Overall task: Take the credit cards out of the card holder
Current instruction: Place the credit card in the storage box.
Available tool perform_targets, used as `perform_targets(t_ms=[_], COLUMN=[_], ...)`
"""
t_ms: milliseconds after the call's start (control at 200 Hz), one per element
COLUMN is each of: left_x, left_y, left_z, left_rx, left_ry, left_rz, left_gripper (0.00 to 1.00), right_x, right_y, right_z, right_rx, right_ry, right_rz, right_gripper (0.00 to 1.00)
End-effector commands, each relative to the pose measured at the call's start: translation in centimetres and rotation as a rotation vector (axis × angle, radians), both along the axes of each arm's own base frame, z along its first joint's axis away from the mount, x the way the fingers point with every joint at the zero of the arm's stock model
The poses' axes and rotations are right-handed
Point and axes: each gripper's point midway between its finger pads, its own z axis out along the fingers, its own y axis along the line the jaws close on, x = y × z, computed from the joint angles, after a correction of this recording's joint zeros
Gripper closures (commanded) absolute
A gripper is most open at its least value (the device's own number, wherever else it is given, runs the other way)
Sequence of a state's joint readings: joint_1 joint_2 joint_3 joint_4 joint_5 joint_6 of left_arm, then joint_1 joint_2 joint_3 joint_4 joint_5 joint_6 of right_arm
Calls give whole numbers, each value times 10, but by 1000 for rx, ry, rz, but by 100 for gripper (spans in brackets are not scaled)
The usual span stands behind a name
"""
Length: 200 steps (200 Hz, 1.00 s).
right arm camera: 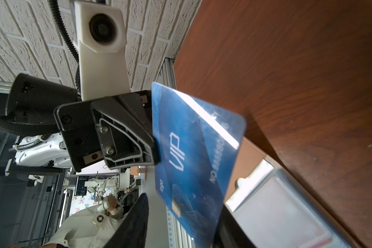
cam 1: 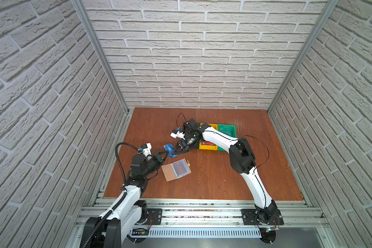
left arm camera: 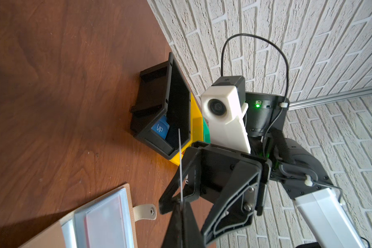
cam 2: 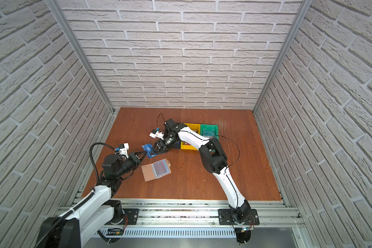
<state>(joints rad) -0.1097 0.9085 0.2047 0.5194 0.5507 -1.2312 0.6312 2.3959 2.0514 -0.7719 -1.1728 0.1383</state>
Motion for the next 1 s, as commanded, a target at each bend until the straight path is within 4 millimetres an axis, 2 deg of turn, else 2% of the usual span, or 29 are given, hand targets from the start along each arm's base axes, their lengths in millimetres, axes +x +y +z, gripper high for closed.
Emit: perform_targets(t_ms=[0, 155, 380, 540, 645, 710, 885, 995], left_x=[0, -8, -14, -14, -13, -12, -13, -16], left_y=[0, 2, 6, 5, 2, 0, 3, 4], left_z=[2, -14, -25, -29, -29, -29, -31, -31], left_rx=[22, 45, 72, 73, 71, 71, 82, 104], left_ry=[-29, 19, 55, 65, 66, 66, 73, 80], left_rz=[0, 16, 27, 23, 12, 6, 16, 14], left_gripper=[94, 94, 93, 93, 91, 89, 77, 75], right_x=[0, 4, 7, 8, 7, 6, 3, 1], right_y=[3, 4, 5, 5, 5, 5, 1, -4], right_z=[25, 32, 35, 38, 39, 38, 36, 36], right_rx=[58, 70, 78, 84, 89, 88, 80, 83], right_ry=[-47, -58, -63, -59, -56, -54, -73, -108], right_rz=[4, -7, -15, -19, -14, -12, 4, 26], right_gripper=[56, 59, 65, 78, 90, 94, 94, 94])
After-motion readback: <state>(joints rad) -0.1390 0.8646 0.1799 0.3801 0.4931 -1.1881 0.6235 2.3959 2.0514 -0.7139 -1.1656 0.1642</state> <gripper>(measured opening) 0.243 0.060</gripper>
